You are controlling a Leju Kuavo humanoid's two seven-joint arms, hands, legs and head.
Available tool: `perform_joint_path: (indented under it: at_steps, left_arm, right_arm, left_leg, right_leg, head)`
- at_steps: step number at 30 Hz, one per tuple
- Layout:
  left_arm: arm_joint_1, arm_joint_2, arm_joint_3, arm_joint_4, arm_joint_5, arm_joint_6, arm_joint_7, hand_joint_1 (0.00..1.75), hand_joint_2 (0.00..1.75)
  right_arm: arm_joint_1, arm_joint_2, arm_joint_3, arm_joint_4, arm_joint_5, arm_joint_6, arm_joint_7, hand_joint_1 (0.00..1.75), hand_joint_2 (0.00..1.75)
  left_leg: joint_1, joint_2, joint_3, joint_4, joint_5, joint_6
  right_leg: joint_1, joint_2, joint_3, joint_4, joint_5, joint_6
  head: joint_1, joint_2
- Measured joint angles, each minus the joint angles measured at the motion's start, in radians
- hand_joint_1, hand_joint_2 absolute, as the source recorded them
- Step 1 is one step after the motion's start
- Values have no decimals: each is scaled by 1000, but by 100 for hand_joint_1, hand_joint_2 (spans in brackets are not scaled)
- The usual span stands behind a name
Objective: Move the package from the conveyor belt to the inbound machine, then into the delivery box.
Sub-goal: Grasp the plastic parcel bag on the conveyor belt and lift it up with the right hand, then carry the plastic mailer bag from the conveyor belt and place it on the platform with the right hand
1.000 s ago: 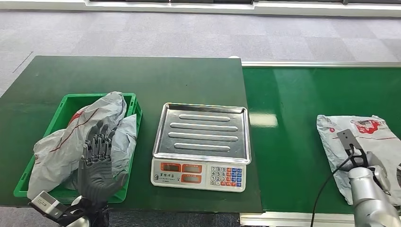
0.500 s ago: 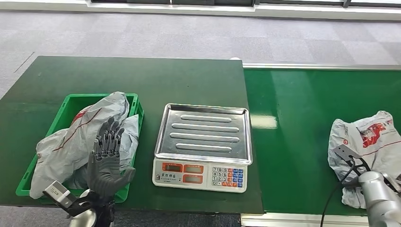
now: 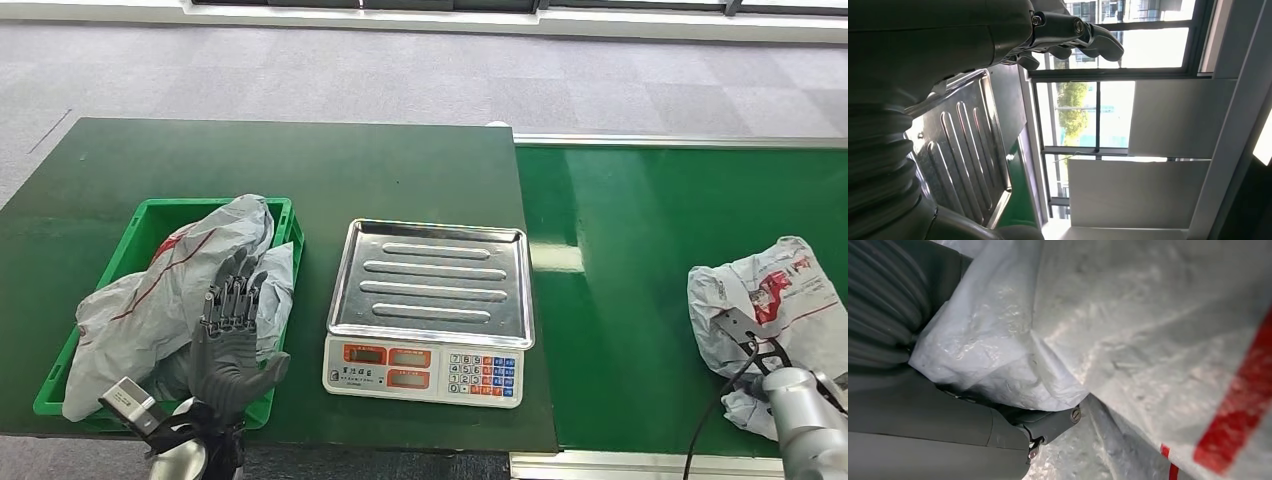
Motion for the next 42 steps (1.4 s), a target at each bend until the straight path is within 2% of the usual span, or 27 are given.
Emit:
perform_joint_path:
  at_steps: [4, 6, 8, 12, 13, 15, 17, 19, 23, 25, 29, 34, 37, 38, 41, 42]
  left_arm:
    - [1, 0, 0, -10, -3, 2, 10, 0, 175]
    - [4, 0, 0, -18, -3, 6, 13, 0, 175]
    - [10, 0, 0, -29, -6, 16, 15, 0, 175]
    - [23, -5, 0, -49, -14, 33, 13, 0, 175]
    - [23, -6, 0, -51, -17, 37, 11, 0, 175]
    - [19, -8, 0, -51, -20, 43, 5, 0, 175]
    - [11, -8, 0, -46, -21, 50, -4, 0, 175]
    - [-6, -6, 0, -32, -22, 54, -15, 0, 175]
    - [-64, -2, -6, 20, -28, 43, -34, 0, 175]
    - [-89, 0, -10, 41, -31, 39, -39, 0, 175]
    - [-130, 5, -11, 64, -32, 39, -36, 0, 175]
    - [-142, 8, -8, 69, -61, 64, -1, 0, 175]
    - [-141, 9, -2, 70, -79, 75, 15, 0, 175]
    - [-141, 10, 1, 71, -80, 76, 17, 0, 175]
    - [-142, 11, 11, 81, -82, 76, 16, 0, 175]
    - [-142, 12, 13, 86, -82, 76, 14, 0, 175]
  right_arm:
    - [-5, 7, -6, 2, 1, -135, -42, 175, 175]
    - [-15, 13, -12, 0, -4, -229, -110, 175, 175]
    - [-32, 27, -22, -8, -30, -340, -246, 175, 175]
    - [-73, 100, -53, -91, -166, -560, -681, 175, 175]
    - [-77, 130, -54, -138, -207, -599, -762, 175, 175]
    - [-73, 197, -41, -256, -267, -651, -844, 175, 175]
    - [-61, 260, 7, -385, -278, -676, -859, 175, 175]
    - [-56, 319, 95, -506, -233, -676, -852, 175, 175]
    - [-75, 403, 334, -648, -24, -578, -780, 175, 175]
    - [-102, 440, 452, -661, 30, -483, -743, 175, 175]
    - [-184, 531, 682, -608, 27, -288, -708, 175, 175]
    - [-237, 596, 874, -496, -21, -135, -683, 175, 175]
    - [-237, 599, 935, -455, -58, -73, -672, 121, 175]
    - [-234, 598, 947, -446, -68, -61, -669, 82, 175]
    - [-217, 585, 972, -435, -99, -37, -671, 5, 175]
    - [-210, 578, 978, -436, -108, -32, -674, 0, 175]
  left_leg:
    - [0, 0, -2, 0, 0, 0]
    - [0, 0, -6, 0, 0, 0]
    - [0, 1, -11, 0, 0, 0]
    - [0, 3, -7, -1, 0, -1]
    - [0, 3, -5, -1, 1, -1]
    - [1, 2, -2, -1, 2, -2]
    - [1, 1, -3, -1, 3, -3]
    - [1, 3, -3, -1, 3, -3]
    - [1, 10, -2, -2, 3, -5]
    - [2, 9, -3, -2, 5, -7]
    - [3, 9, -4, -2, 7, -9]
    - [3, 0, -6, -2, 8, -10]
    - [3, 0, -7, -2, 8, -10]
    - [3, 0, -8, -2, 8, -10]
    - [3, 0, -8, -1, 7, -9]
    - [3, 0, -8, -1, 7, -9]
  right_leg:
    - [0, 0, -1, 1, 0, 0]
    - [0, 0, -1, 1, 0, 0]
    - [0, 1, -1, 1, 0, 0]
    - [0, 4, -3, 2, 0, 0]
    - [0, 3, -3, 2, 1, 0]
    - [0, 2, -4, 3, 1, 0]
    - [0, 2, -5, 5, 1, 0]
    - [0, 4, -6, 6, 1, -1]
    - [0, 10, -8, 6, 2, -3]
    - [1, 10, -8, 7, 3, -4]
    - [2, 9, -12, 7, 6, -8]
    - [3, 2, -12, 7, 4, -9]
    - [3, 2, -12, 7, 4, -10]
    - [3, 2, -12, 7, 4, -10]
    - [3, 2, -13, 6, 4, -10]
    - [3, 2, -13, 5, 4, -10]
  head:
    - [0, 0]
    - [0, 0]
    - [0, 0]
    - [0, 0]
    - [0, 0]
    - [0, 0]
    - [0, 0]
    - [0, 0]
    - [0, 0]
    - [0, 0]
    - [0, 0]
    - [0, 0]
    - [0, 0]
    - [0, 0]
    - [0, 0]
    - [0, 0]
